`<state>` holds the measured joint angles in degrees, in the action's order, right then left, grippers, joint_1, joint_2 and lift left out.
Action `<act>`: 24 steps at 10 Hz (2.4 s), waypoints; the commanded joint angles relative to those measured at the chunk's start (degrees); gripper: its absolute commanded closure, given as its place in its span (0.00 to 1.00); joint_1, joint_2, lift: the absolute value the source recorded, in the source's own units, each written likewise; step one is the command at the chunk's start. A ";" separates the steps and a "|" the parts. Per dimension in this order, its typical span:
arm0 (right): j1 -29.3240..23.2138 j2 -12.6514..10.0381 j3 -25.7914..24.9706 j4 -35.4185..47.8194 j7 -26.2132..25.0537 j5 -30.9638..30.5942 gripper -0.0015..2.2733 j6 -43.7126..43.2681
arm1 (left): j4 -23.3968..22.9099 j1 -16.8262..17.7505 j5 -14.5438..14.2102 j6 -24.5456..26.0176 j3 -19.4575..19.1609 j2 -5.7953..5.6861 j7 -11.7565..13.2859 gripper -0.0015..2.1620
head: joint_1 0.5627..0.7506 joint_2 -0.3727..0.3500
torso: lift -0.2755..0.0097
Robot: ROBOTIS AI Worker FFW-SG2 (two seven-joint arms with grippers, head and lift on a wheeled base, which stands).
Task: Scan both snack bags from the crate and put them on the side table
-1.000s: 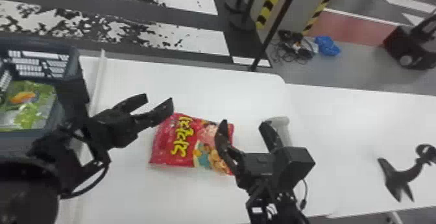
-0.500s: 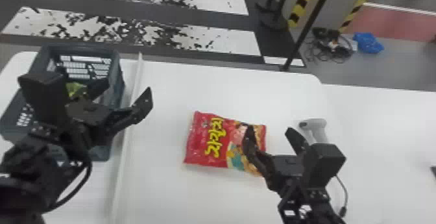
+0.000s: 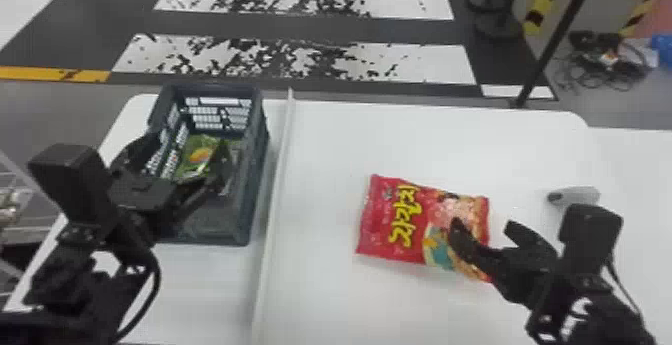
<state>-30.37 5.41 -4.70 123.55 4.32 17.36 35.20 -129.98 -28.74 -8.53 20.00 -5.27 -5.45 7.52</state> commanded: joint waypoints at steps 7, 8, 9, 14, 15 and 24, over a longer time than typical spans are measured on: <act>15.34 0.21 -17.80 -14.92 12.73 17.01 0.04 33.67 | 0.61 -2.37 -1.49 -4.40 -1.06 -0.44 0.57 0.04 | 0.70 0.51 | 0.66; 16.22 0.48 -18.06 -16.33 13.35 17.01 0.04 33.67 | 0.69 -2.54 -1.58 -4.40 -0.97 -0.44 0.75 0.04 | 0.70 0.51 | 0.66; 17.01 0.92 -18.15 -17.03 13.35 16.31 0.04 33.67 | 0.61 -2.72 -1.67 -4.40 -0.97 -0.53 0.83 0.04 | 0.70 0.51 | 0.66; 20.35 2.59 -17.89 -22.74 16.60 16.92 0.04 37.71 | 1.40 -2.81 -2.37 -4.57 -0.97 -0.97 1.18 0.04 | 0.70 0.48 | 0.66; 20.53 2.59 -18.06 -23.97 17.48 17.98 0.04 37.89 | 1.57 -2.81 -2.90 -4.57 -0.97 -1.23 1.27 0.04 | 0.70 0.49 | 0.66; 19.47 1.53 -22.81 -23.01 21.87 25.89 0.99 30.33 | 3.60 -2.02 -4.31 -5.27 -0.88 -2.29 1.98 0.04 | 0.70 0.52 | 0.66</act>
<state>-10.09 7.23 -27.09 98.11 26.25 43.14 67.23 -126.39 -30.77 -12.83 14.73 -6.14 -7.73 9.43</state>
